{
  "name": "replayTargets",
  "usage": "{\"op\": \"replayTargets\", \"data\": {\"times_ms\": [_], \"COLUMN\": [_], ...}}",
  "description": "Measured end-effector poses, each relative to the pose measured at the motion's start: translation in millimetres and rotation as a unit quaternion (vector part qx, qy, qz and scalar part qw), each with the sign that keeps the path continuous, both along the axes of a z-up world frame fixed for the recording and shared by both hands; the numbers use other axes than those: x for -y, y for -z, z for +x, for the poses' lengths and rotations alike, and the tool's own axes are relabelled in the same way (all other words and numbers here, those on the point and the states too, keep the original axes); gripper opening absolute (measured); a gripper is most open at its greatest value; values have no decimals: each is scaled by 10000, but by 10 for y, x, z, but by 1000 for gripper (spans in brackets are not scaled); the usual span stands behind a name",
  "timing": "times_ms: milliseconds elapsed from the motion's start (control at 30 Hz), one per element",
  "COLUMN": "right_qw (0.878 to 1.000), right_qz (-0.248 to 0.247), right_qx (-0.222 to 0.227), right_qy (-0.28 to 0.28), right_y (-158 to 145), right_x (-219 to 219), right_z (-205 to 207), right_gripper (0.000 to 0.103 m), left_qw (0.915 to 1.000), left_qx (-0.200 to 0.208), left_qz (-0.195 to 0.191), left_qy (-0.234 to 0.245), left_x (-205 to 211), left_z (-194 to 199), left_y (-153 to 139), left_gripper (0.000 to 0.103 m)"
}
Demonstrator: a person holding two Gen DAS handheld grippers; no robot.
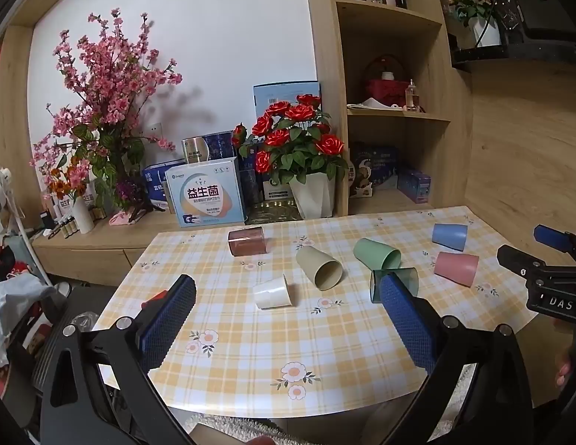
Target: Flip cup upside down
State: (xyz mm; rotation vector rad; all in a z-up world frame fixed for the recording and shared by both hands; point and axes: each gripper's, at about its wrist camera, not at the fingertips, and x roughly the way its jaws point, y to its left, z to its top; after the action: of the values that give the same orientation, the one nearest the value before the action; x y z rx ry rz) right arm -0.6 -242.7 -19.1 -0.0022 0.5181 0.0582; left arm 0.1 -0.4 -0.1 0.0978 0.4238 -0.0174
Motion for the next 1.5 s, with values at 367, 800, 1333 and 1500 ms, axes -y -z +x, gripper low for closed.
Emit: {"op": "replayTargets", "data": {"times_ms": [367,800,1333,1500], "right_qw": [10000,10000,10000,9999], "right_qz": [-29,-20,-16,2], "right_qx": [-11,-10,2,-5], "right_qy": [65,66,73,110], "right_y": [23,11,2,-33], "right_x": [0,7,3,48], "right_z": [2,-5,-12,-4], "right_gripper": [88,88,88,88], "left_qw": [10000,10000,9999,9998], "left_qx": [-31,-13,65,89], "left_qz": [7,-2,-105,-152], "left_qy": [-5,-3,-66,-82], "left_x": [2,-20,-2,-10], "left_z": [2,-24,-27,-30], "left_y": [1,-28,-29,-14], "left_gripper": [97,97,97,97]}}
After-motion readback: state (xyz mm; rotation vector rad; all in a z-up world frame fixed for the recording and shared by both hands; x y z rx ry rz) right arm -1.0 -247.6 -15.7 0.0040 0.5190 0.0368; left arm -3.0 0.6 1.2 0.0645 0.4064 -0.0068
